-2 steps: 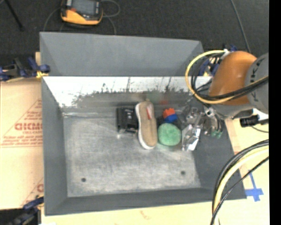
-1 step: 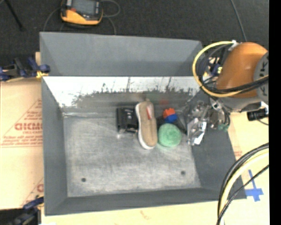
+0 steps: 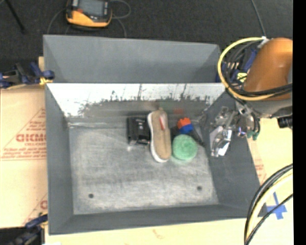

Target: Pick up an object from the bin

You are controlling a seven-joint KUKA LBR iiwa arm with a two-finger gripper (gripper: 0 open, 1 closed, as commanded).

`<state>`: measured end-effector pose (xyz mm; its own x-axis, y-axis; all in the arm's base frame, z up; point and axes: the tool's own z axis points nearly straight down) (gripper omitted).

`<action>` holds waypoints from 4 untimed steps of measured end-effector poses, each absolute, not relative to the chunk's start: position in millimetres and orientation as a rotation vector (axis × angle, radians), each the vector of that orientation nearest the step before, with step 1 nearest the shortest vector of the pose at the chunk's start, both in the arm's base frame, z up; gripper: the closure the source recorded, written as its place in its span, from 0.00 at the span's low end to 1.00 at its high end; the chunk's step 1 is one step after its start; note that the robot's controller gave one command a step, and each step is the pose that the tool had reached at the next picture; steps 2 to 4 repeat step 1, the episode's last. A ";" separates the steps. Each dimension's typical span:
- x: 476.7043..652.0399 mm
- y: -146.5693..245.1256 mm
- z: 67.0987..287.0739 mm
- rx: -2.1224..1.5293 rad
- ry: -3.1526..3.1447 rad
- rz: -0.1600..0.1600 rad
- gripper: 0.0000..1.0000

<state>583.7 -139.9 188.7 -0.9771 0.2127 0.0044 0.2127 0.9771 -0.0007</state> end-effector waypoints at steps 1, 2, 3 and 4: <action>593.6 -137.6 244.8 -0.332 -3.131 0.001 1.00; 593.6 -137.6 244.8 -0.332 -3.131 0.001 1.00; 593.6 -137.6 244.8 -0.332 -3.131 0.001 1.00; 593.6 -137.6 244.8 -0.332 -3.131 0.001 1.00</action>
Offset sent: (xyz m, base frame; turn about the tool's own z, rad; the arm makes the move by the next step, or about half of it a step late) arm -0.0113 -0.0049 0.1121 -0.1842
